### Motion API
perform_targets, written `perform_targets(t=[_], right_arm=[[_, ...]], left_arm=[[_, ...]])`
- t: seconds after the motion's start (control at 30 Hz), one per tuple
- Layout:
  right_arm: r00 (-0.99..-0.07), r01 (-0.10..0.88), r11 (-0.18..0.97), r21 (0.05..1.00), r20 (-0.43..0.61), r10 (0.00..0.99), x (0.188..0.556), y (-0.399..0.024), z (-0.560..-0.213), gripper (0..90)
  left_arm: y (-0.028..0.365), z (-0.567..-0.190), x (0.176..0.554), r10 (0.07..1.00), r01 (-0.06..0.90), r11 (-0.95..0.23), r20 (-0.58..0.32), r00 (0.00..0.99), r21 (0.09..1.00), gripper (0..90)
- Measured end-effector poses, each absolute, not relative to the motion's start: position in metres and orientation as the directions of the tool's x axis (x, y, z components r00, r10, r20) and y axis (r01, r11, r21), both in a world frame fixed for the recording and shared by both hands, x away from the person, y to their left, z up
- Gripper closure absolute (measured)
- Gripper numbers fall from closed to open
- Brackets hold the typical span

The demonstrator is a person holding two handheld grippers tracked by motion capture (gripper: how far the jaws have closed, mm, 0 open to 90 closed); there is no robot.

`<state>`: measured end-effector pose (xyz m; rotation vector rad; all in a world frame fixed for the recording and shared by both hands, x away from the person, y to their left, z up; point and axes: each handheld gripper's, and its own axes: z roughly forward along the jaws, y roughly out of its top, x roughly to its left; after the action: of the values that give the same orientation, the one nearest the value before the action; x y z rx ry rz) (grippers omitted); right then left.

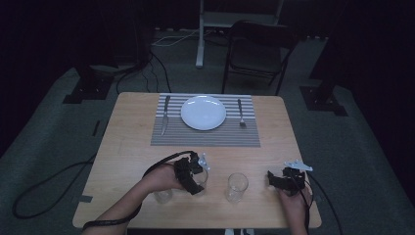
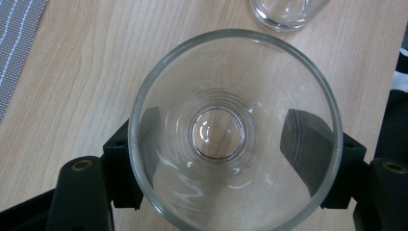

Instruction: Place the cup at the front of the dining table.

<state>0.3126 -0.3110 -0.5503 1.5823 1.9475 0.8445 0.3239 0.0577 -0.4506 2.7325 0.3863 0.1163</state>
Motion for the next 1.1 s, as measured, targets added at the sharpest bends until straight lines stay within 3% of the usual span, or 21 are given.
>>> perform_targets(t=[0.5, 1.1], right_arm=[[-0.208, 0.676, 0.136, 0.724, 0.011, 0.978, 0.313, -0.311, -0.55, 13.8], [-0.209, 0.676, 0.137, 0.725, 0.01, 0.978, 0.313, -0.311, -0.55, 13.8]], left_arm=[[0.075, -0.425, 0.348, 0.393, 0.318, -0.827, 0.071, 0.917, 0.463, 29.6], [0.098, -0.404, 0.39, 0.522, 0.414, -0.763, 0.096, 0.847, 0.496, 29.6]])
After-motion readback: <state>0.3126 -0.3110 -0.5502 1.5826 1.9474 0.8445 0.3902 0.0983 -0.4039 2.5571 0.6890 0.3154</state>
